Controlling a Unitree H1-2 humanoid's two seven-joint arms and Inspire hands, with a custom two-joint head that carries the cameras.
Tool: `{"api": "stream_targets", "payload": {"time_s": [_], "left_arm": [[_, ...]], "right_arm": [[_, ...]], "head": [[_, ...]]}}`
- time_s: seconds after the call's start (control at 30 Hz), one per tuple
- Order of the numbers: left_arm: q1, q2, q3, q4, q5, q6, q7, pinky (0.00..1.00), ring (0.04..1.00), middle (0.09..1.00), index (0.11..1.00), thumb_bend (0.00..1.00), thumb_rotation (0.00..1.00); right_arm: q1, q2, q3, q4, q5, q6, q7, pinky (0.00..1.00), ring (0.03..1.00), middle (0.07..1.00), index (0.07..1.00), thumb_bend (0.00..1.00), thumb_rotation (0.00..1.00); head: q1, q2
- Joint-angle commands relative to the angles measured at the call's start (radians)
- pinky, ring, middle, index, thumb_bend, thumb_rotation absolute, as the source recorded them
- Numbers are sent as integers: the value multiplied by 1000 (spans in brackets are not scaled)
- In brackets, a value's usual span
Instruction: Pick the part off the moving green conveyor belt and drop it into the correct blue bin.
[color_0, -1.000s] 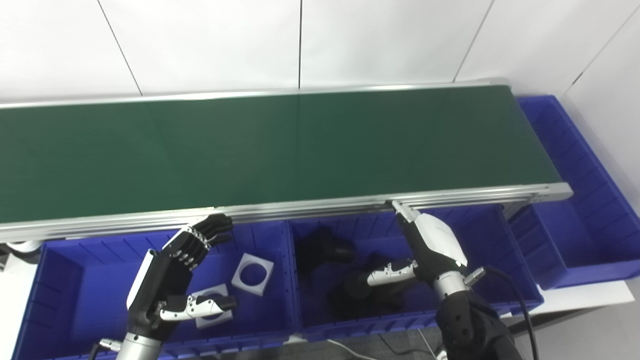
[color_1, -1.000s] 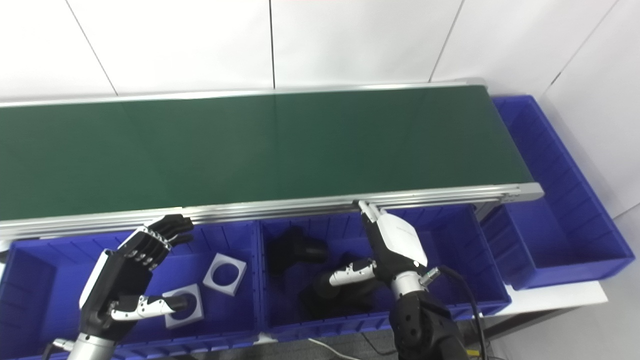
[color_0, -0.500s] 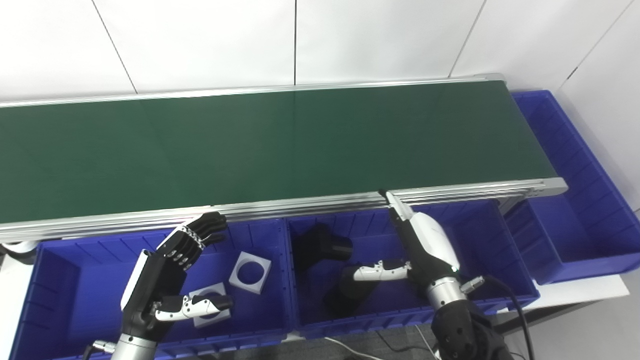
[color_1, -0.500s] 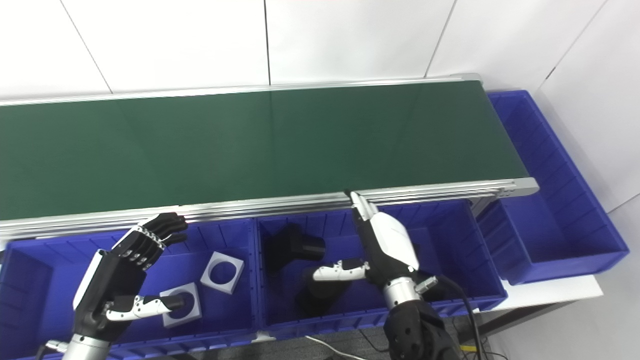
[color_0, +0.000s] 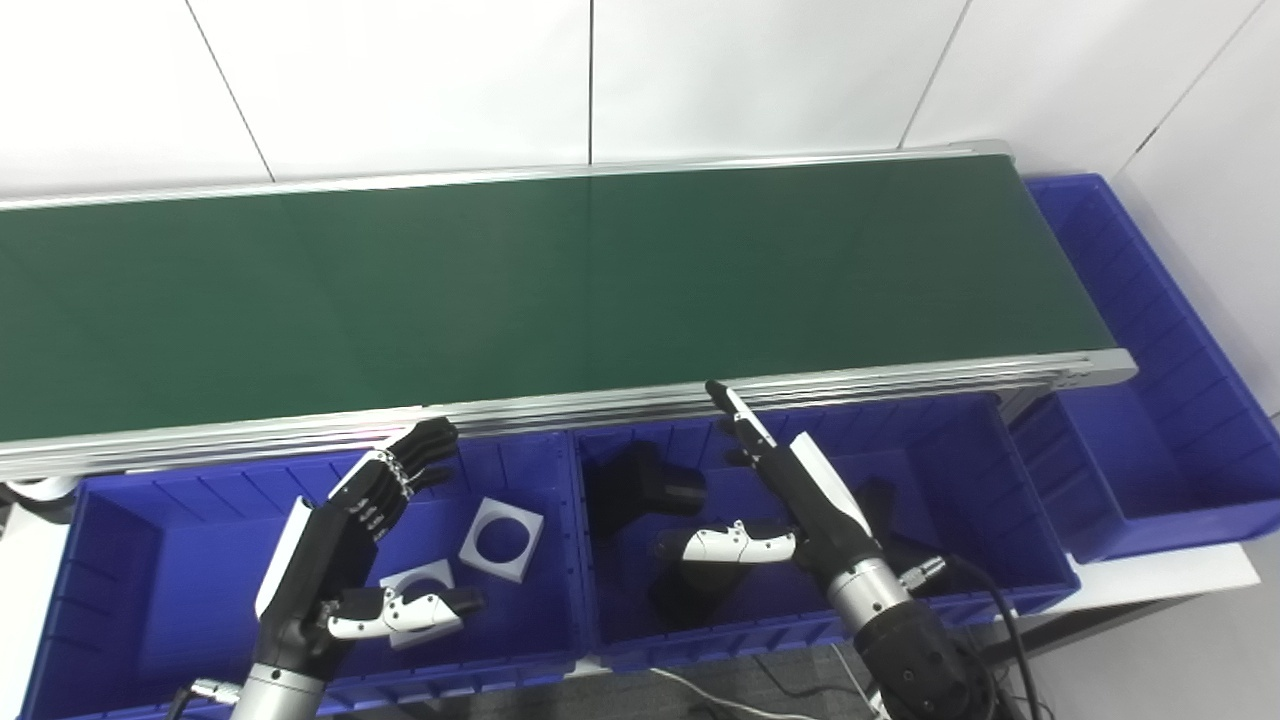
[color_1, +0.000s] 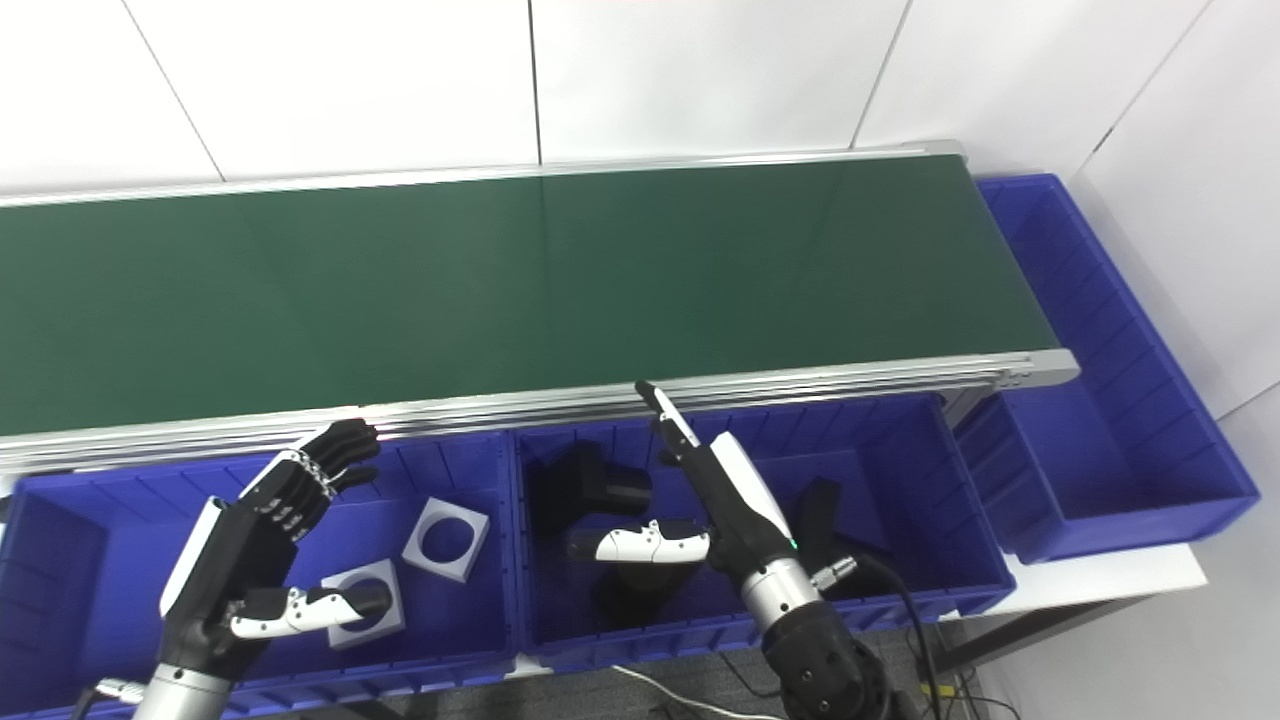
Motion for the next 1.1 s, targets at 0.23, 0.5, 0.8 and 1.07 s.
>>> {"api": "stream_targets", "payload": {"time_s": [0.23, 0.5, 0.8, 1.07], "left_arm": [[7, -15, -18, -69, 81, 32, 52, 818, 871, 895, 888, 847, 163], [-2, -23, -38, -78, 94, 60, 71, 835, 889, 908, 910, 851, 183], [-4, -63, -59, -84, 52, 116, 77, 851, 887, 891, 905, 876, 205], [4, -72, -60, -68, 21, 126, 70, 849, 889, 894, 900, 873, 181]], "right_arm": [[-11, 0, 7, 15, 131, -105, 5, 896, 937, 966, 1000, 1000, 388], [-14, -2, -1, 38, 191, -118, 4, 898, 946, 965, 1000, 1000, 367], [-9, -11, -25, 65, 280, -156, 17, 913, 950, 972, 1000, 1000, 314], [-5, -23, -28, 74, 283, -179, 11, 907, 944, 970, 1000, 1000, 295]], "head": [[26, 4], [56, 2], [159, -6], [186, -17]]}}
